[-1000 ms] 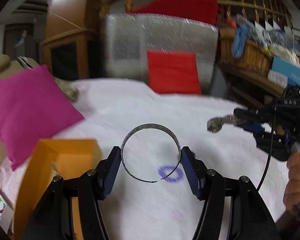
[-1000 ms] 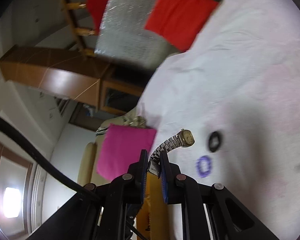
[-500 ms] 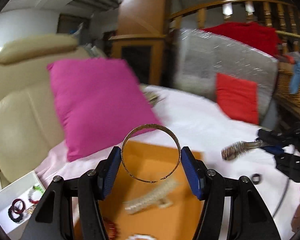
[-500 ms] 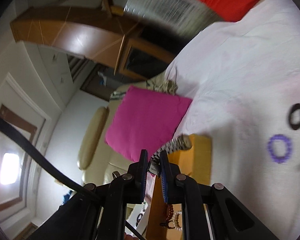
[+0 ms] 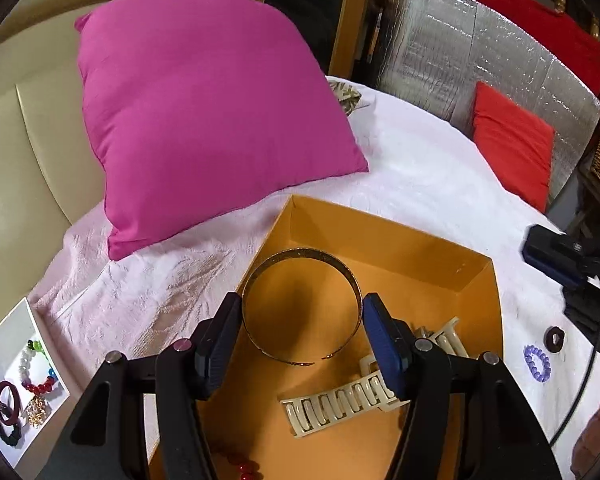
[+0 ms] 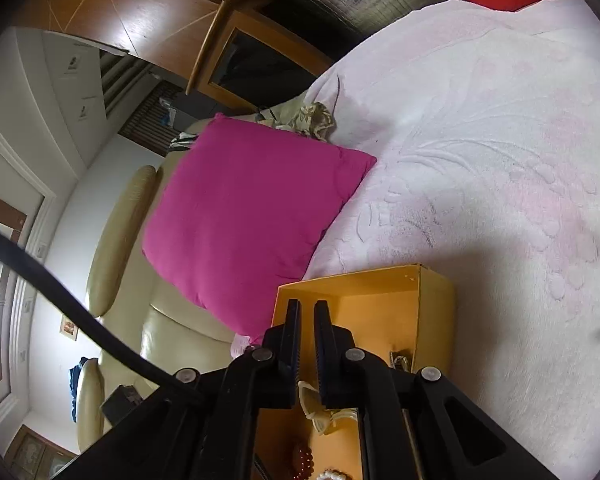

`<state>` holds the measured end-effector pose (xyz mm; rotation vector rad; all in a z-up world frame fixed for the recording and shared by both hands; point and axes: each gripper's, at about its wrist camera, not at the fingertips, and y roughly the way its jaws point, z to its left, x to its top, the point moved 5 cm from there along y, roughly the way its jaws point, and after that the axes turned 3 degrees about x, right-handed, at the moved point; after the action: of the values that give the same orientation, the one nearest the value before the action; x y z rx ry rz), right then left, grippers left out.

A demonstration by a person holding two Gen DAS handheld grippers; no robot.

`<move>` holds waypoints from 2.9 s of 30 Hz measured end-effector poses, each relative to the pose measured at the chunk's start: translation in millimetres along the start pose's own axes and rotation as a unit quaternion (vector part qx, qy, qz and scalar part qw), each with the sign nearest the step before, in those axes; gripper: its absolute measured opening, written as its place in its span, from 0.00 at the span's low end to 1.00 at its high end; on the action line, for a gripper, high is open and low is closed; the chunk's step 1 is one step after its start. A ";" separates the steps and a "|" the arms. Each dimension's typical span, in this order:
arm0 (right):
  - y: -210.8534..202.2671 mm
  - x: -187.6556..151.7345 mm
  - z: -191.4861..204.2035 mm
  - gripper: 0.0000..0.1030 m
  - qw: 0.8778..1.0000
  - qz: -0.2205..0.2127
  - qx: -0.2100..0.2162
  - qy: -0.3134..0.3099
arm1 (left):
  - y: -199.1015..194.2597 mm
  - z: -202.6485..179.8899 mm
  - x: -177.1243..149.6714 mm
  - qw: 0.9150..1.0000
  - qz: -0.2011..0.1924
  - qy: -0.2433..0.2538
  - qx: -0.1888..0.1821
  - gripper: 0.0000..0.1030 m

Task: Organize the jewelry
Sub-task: 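Carry the bangle and watch over the orange box and open both grippers, then move both grippers back over the purple bracelet and black hair tie, then grasp the black hair tie with the right gripper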

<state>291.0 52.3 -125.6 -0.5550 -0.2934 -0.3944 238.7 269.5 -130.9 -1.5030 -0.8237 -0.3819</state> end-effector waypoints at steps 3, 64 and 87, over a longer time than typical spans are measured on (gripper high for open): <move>-14.1 -0.3 -7.0 0.10 1.000 0.005 -0.005 0.007 | -1.4 2.5 0.5 1.000 0.001 -0.005 0.013 0.62; -270.0 -23.7 -145.1 0.50 0.962 -0.137 -0.234 -0.024 | -57.4 -250.4 -58.9 0.971 -0.089 0.223 0.013 0.72; -257.1 -18.2 -165.3 0.50 0.965 -0.121 -0.234 0.007 | -10.2 -260.4 -87.4 0.968 0.016 0.249 -0.008 0.72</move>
<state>189.4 -235.4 -150.8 -0.9831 -0.2554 -0.7130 234.6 -4.8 -149.8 -1.3488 -0.3960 -0.7084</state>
